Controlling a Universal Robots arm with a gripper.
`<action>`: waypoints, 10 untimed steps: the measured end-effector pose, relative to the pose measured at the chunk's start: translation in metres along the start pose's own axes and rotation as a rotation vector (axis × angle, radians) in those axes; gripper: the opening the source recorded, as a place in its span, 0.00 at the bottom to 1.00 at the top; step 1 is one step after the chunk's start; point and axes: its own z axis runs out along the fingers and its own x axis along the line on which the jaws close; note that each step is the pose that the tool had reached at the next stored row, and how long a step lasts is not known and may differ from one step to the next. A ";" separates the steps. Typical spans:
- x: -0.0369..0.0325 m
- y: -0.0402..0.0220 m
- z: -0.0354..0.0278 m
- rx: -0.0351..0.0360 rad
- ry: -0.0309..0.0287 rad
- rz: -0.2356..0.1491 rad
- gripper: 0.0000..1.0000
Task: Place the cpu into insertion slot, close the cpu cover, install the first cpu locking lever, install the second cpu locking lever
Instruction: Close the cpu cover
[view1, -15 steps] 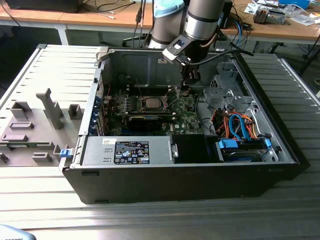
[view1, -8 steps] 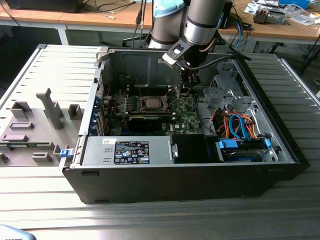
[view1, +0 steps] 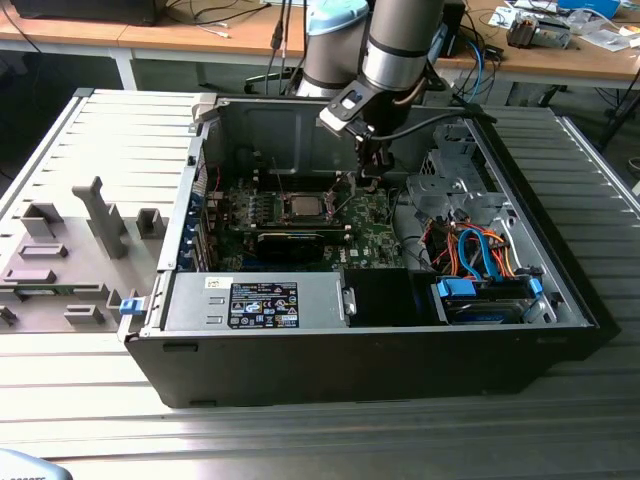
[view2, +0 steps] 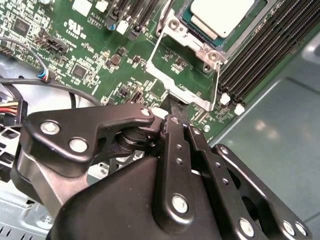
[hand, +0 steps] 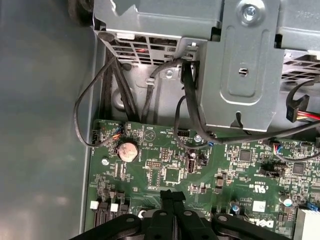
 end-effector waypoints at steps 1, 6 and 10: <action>0.0001 -0.0012 0.0000 -0.0009 0.0000 0.000 0.11; 0.0010 -0.0090 0.0003 -0.0053 -0.0006 0.000 0.11; 0.0018 -0.0155 0.0006 -0.0078 -0.0009 0.000 0.11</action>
